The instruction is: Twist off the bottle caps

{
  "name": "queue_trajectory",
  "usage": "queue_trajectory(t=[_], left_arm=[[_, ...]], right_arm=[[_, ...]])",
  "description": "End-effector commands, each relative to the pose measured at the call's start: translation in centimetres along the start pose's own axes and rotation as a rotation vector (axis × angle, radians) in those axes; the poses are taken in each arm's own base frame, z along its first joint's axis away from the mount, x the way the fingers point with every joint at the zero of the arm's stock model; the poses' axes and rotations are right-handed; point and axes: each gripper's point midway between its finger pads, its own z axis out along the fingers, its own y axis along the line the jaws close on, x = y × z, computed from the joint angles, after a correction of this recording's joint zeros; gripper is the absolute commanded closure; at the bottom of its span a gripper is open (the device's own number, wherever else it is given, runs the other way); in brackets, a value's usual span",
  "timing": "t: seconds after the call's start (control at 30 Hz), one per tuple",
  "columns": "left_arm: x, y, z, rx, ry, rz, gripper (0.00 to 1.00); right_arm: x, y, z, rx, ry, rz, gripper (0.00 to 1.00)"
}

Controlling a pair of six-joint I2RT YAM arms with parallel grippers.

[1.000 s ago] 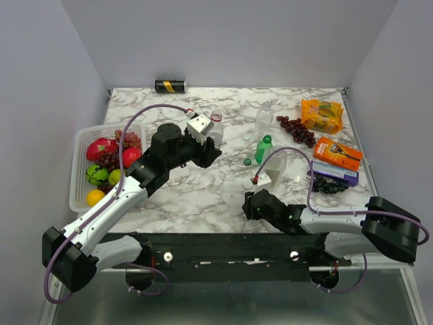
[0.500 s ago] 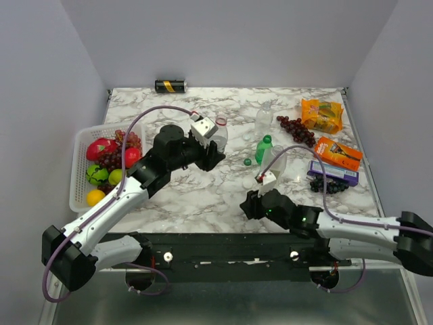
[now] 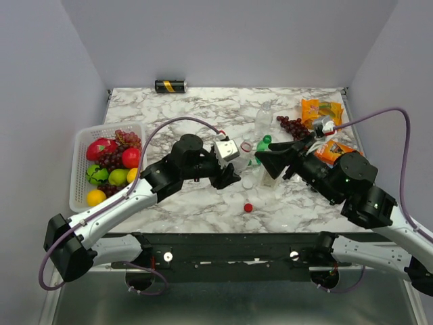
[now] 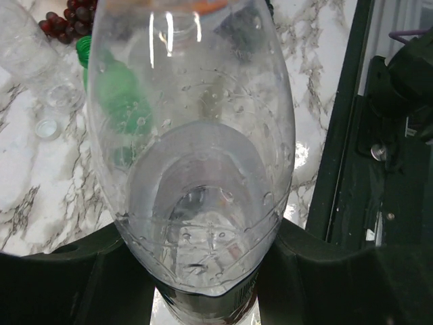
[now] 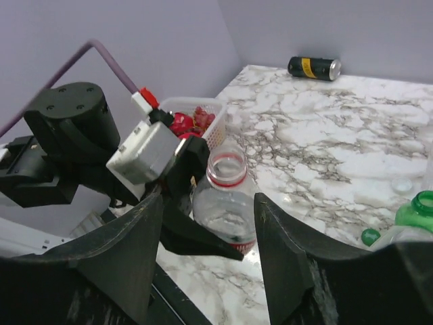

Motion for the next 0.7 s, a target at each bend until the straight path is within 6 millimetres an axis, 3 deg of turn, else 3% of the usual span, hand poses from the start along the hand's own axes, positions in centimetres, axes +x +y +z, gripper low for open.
queue_trajectory(t=[0.0, 0.13, 0.4, 0.47, 0.5, 0.67], left_arm=[[-0.6, -2.9, 0.4, 0.130, -0.017, 0.068, 0.71], [-0.5, -4.1, 0.6, 0.172, -0.016, 0.080, 0.72], [-0.6, -5.0, 0.5, 0.193, -0.021, 0.096, 0.71], [-0.7, -5.1, 0.4, 0.192, -0.023, 0.098, 0.71], [-0.8, -5.0, 0.4, 0.183, -0.023, 0.099, 0.72], [-0.9, -4.7, 0.3, 0.164, -0.028, 0.098, 0.68]], right_arm=[[1.4, 0.2, 0.4, -0.038, 0.119, -0.081, 0.36], [1.7, -0.1, 1.1, -0.034, 0.144, -0.080, 0.36], [4.5, 0.9, 1.9, -0.102, 0.240, -0.050, 0.38], [5.1, 0.6, 2.1, -0.095, 0.254, -0.050, 0.47], [5.1, 0.6, 2.1, -0.094, 0.256, -0.049, 0.59], [6.0, 0.3, 2.0, -0.088, 0.274, -0.044, 0.82]])
